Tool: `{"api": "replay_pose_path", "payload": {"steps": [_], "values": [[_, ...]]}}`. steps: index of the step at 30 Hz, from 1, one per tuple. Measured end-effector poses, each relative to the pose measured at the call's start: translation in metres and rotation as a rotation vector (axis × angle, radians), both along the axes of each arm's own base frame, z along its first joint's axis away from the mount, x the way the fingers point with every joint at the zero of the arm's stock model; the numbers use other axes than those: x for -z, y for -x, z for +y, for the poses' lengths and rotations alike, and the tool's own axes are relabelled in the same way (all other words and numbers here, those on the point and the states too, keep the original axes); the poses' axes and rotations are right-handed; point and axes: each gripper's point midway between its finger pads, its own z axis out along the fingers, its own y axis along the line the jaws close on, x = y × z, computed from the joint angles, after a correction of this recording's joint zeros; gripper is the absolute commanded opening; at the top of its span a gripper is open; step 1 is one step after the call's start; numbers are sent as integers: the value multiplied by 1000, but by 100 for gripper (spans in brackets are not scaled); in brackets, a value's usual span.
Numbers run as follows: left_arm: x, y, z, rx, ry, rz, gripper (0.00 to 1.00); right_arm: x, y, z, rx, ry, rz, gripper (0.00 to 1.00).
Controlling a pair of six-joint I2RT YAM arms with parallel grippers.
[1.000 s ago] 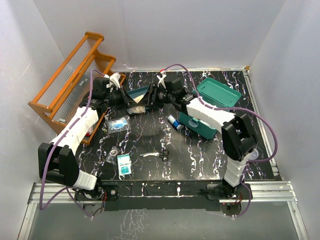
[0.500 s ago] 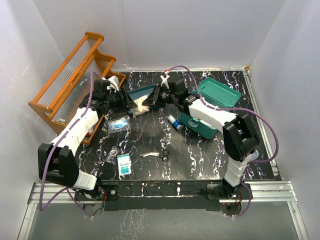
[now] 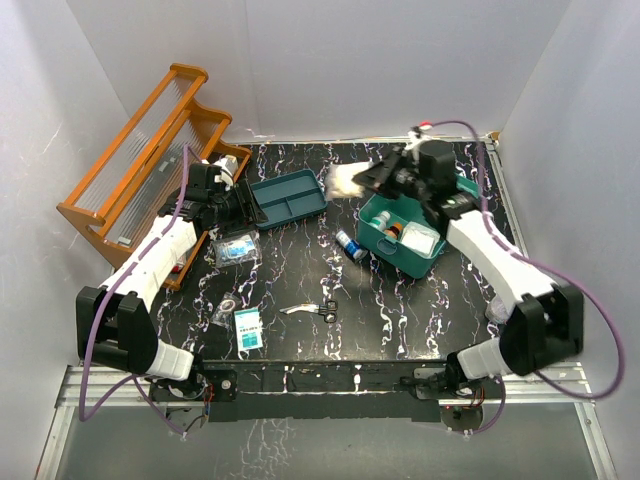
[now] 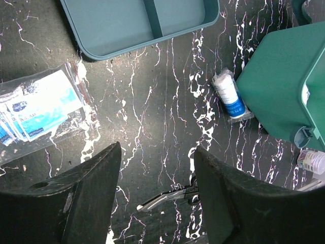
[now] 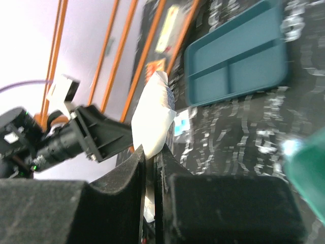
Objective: Organize the medicine kit
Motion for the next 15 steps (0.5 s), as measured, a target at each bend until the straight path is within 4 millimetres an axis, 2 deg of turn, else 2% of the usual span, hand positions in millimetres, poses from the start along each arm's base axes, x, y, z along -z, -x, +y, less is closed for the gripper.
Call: {"api": "replay_pose_path", "payload": {"steps": [3,6,10,15], "values": [[-1,-1,0,6,-2,-6,59,2,7,-57,194,59,10,8],[-1,-2,-2,12,5,-12,59,4,20,-97,343,116,29,9],[2,-5,-4,19,8,-7,60,5,34,-127,472,196,41,9],[7,-9,-2,13,-8,0,60,27,36,-148,462,378,73,8]]}}
